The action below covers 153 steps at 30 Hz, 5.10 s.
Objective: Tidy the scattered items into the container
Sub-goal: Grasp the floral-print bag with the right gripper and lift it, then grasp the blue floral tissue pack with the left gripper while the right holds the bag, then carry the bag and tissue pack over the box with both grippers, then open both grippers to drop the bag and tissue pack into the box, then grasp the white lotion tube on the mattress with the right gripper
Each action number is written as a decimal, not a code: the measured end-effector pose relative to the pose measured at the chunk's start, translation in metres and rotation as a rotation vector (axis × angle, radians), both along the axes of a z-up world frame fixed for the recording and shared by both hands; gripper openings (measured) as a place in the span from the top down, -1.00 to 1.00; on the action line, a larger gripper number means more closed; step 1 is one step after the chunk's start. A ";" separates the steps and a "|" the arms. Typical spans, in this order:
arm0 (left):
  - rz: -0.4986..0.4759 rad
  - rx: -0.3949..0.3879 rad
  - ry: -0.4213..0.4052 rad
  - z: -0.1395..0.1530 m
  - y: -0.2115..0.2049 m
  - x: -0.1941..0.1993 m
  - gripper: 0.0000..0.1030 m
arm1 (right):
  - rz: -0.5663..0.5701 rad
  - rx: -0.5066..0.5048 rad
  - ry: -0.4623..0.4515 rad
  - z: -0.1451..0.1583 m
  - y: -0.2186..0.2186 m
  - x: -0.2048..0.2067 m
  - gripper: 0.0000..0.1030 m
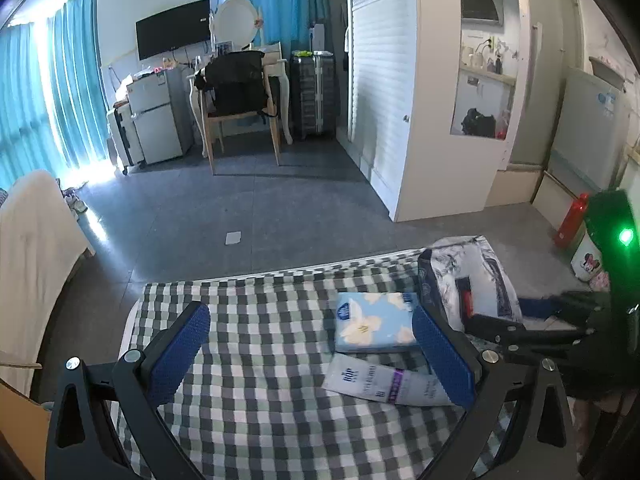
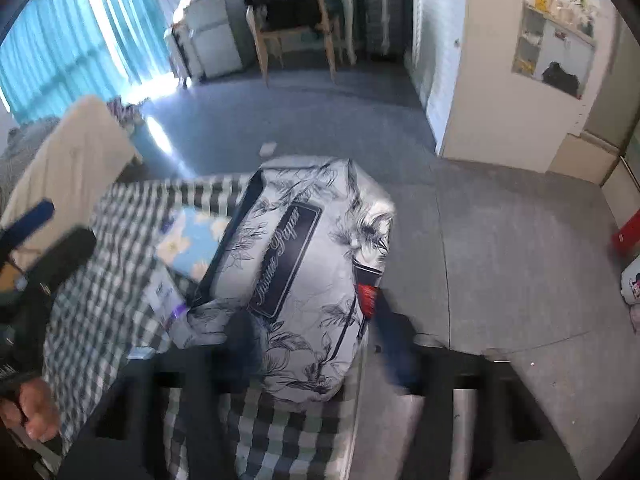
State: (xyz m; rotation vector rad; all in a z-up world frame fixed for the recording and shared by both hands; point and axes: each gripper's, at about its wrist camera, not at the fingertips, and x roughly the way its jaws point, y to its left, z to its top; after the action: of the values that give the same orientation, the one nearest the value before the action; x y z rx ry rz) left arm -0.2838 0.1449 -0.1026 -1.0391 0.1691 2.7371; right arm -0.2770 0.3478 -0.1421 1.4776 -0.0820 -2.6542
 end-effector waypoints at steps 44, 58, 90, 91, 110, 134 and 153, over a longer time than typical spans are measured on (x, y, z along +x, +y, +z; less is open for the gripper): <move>-0.069 0.000 -0.214 -0.068 0.074 -0.042 -0.42 | -0.106 -0.176 0.197 0.070 0.089 0.076 0.73; 0.102 0.016 -0.021 0.055 -0.002 0.044 -0.42 | 0.019 -0.162 0.259 0.119 0.023 0.095 0.73; 0.654 0.040 0.021 0.099 -0.395 0.259 -0.44 | 0.592 -0.101 0.252 0.152 -0.375 0.172 0.72; 0.664 0.044 0.012 0.095 -0.400 0.261 -0.44 | 0.602 -0.094 0.241 0.147 -0.384 0.171 0.72; 0.707 0.050 0.027 0.100 -0.439 0.276 -0.69 | 0.703 0.018 0.124 0.080 -0.483 0.143 0.55; 0.497 0.128 0.081 0.132 -0.325 0.251 -0.70 | 0.380 0.160 0.247 0.094 -0.245 0.122 -0.61; 0.397 0.038 0.044 0.112 -0.232 0.213 -0.70 | 0.259 0.185 0.016 -0.015 -0.101 0.036 -0.12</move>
State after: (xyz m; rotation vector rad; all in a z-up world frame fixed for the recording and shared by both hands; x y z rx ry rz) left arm -0.0705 -0.0874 0.0094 -1.1032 -0.0942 3.1004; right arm -0.2409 0.2469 -0.1567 1.4054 0.3419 -2.5186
